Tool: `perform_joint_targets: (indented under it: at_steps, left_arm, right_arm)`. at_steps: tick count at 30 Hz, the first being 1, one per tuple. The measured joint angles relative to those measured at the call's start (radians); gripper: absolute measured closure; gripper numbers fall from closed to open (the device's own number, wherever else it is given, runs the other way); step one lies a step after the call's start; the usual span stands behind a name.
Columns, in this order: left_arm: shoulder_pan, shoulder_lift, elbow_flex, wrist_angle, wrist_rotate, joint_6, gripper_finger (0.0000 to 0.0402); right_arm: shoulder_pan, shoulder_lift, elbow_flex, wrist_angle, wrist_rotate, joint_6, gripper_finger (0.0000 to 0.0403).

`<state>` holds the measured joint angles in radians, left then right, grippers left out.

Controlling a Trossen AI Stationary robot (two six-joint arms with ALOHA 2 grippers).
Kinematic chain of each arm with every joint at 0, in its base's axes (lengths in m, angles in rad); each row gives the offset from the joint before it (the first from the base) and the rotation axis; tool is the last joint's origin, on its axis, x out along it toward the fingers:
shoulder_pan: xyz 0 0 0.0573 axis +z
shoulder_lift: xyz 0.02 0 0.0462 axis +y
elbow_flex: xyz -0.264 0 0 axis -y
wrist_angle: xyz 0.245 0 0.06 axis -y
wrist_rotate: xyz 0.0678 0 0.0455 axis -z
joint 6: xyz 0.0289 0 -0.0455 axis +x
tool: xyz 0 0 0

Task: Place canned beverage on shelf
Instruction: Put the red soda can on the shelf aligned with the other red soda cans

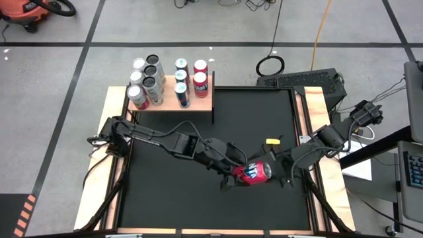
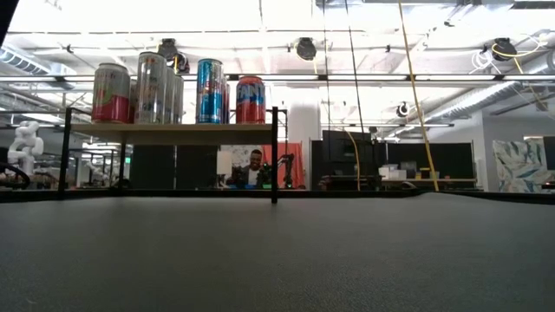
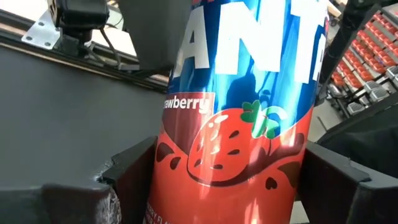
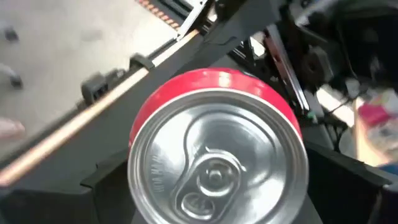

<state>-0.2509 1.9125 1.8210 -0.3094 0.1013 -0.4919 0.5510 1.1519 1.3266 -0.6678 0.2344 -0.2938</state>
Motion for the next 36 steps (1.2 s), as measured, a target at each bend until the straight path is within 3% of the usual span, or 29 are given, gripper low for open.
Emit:
perform_joint_targets:
  at_steps: [9,19,24,29,33,36]
  left_arm:
    - [-0.006,-0.018,0.053,0.011,-0.047,0.021,0.0091]
    - [-0.012,-0.072,0.09,0.012,-0.235,0.088,0.0091]
    - [-0.022,-0.093,0.114,0.016,-0.415,0.112,0.0091]
    - [-0.044,-0.093,0.147,0.016,-0.71,0.187,0.0091]
    - [-0.06,-0.095,0.181,0.03,-0.921,0.222,0.0091]
    - [-0.064,-0.096,0.187,0.061,-0.978,0.255,0.0091]
  right_arm:
    - [0.003,-0.066,0.001,-0.003,-0.028,0.373,0.0033]
    - [0.003,-0.127,0.001,-0.01,-0.008,0.746,0.0032]
    - [0.003,-0.144,0.0,0.055,0.128,0.929,0.0032]
    - [0.003,-0.147,0.0,0.203,0.315,0.997,0.0032]
    - [0.003,-0.143,0.0,0.342,0.457,0.964,0.0032]
    - [0.002,-0.143,0.0,0.458,0.577,0.879,0.0032]
